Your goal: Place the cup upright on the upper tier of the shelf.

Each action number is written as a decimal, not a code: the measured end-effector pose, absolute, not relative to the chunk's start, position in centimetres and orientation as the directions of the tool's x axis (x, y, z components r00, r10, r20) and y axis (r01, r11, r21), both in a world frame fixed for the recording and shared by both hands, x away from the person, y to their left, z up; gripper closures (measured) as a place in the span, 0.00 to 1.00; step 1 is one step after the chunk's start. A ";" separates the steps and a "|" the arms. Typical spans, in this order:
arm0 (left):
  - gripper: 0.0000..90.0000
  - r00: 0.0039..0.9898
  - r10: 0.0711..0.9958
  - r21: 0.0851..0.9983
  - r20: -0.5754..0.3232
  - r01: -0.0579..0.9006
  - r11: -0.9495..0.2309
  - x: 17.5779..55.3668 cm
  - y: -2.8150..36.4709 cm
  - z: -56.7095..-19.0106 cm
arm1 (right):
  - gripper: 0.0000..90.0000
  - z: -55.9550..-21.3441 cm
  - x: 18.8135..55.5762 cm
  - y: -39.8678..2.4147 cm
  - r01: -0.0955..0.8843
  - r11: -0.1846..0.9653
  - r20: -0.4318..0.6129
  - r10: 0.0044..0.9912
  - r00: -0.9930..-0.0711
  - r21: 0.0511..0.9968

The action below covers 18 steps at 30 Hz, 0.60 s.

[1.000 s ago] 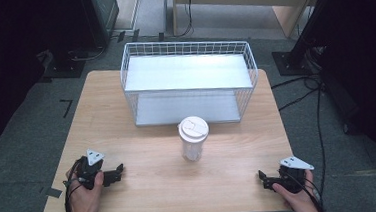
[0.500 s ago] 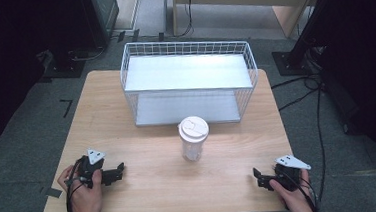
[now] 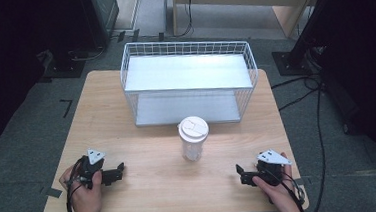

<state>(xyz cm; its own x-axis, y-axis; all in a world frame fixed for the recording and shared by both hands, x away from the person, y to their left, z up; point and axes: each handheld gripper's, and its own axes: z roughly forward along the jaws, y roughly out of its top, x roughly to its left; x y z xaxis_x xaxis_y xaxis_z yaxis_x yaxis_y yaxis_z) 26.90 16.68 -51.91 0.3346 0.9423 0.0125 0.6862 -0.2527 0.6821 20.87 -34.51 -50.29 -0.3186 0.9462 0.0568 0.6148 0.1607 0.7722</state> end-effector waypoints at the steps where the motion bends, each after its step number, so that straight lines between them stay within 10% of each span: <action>1: 0.00 0.335 0.942 0.682 0.013 0.686 -0.253 26.9 16.7 -51.9 | 0.00 -50.3 21.0 -34.3 0.612 0.165 0.055 0.944 -0.324 0.773; 18: 0.00 0.335 0.942 0.682 0.012 0.686 -0.253 26.9 16.7 -51.9 | 0.00 -49.4 23.0 -29.2 0.577 0.196 0.070 0.912 -0.405 0.793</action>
